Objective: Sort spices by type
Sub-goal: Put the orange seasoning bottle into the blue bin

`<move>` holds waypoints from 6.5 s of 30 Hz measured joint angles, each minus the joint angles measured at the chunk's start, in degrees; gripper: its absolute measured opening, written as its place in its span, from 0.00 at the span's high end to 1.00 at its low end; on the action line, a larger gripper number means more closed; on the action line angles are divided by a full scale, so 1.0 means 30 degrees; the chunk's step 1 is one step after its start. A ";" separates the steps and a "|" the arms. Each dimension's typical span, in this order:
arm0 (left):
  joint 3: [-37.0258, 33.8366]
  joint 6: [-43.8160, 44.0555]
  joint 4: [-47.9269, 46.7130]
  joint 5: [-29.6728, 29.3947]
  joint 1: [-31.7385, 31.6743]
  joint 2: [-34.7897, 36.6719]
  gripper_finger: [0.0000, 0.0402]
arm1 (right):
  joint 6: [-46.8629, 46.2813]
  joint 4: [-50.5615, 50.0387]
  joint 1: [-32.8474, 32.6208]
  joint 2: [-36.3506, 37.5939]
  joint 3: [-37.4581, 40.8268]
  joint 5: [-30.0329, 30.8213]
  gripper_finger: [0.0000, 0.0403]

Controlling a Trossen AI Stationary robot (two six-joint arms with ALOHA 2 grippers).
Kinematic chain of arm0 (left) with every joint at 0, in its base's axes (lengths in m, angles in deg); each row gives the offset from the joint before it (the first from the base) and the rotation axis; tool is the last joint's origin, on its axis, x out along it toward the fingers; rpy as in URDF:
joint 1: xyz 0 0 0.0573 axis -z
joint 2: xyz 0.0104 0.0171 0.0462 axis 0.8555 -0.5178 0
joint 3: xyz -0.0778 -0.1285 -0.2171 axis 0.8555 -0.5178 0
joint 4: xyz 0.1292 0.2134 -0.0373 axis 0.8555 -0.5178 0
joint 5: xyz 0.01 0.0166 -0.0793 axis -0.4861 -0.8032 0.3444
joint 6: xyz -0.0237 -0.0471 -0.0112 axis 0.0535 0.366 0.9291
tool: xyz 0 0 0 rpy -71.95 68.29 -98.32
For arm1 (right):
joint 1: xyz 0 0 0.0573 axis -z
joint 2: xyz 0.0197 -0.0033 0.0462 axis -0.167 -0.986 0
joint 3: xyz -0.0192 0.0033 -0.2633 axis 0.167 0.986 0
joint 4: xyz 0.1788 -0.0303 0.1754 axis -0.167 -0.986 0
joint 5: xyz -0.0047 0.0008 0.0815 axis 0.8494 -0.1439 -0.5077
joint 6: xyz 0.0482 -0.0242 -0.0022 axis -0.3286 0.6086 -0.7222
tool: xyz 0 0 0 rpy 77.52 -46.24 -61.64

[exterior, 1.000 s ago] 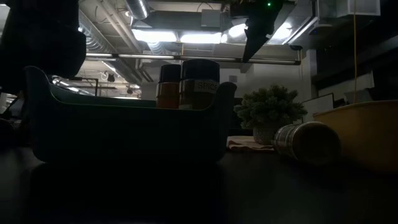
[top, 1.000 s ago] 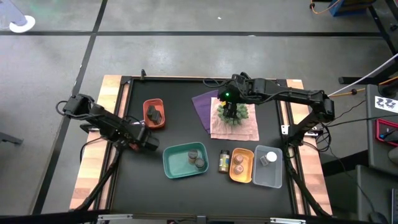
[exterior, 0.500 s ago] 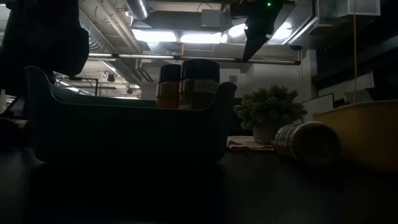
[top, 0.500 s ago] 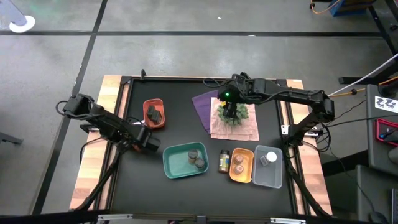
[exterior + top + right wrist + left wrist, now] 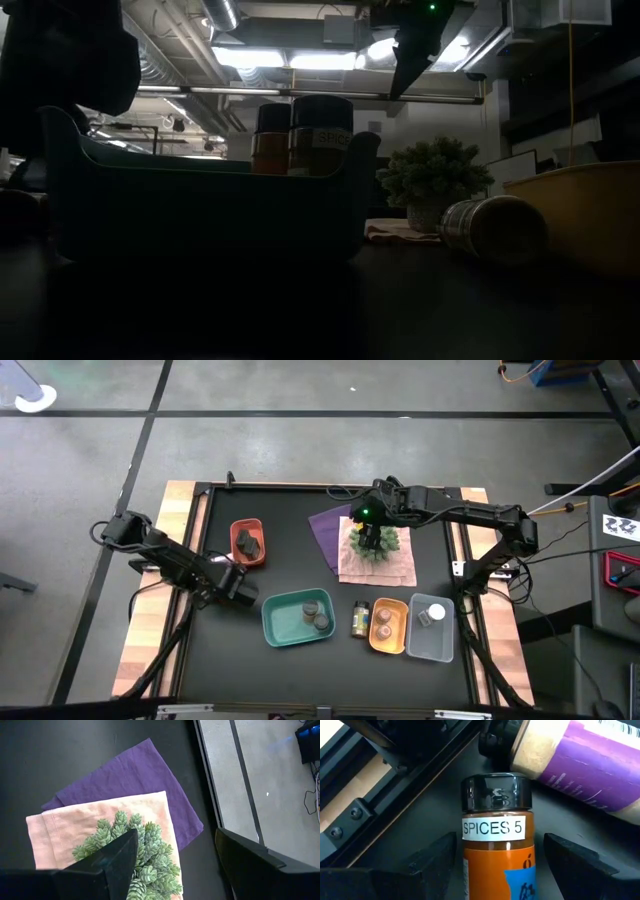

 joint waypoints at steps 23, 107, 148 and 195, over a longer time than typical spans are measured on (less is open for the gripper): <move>0.0000 -0.1866 0.2031 0.1018 0.0000 0.0000 0.59 | 0.0000 0.0000 0.0000 0.0000 0.0000 0.0001 0.34; 0.0029 -1.8223 0.6906 -0.6282 0.3902 0.5857 0.58 | -0.0021 -0.2236 0.0000 0.0258 0.0000 -0.3286 0.34; 0.0044 -3.9654 3.1786 -1.8875 0.7584 -0.3300 0.58 | -0.3861 2.2723 -0.6921 -0.1403 0.8981 -0.3473 0.34; 0.0051 -4.1620 3.1201 -1.8291 0.7159 -0.3672 0.57 | -0.5107 2.6381 -0.7871 -0.3242 0.8983 -0.4487 0.53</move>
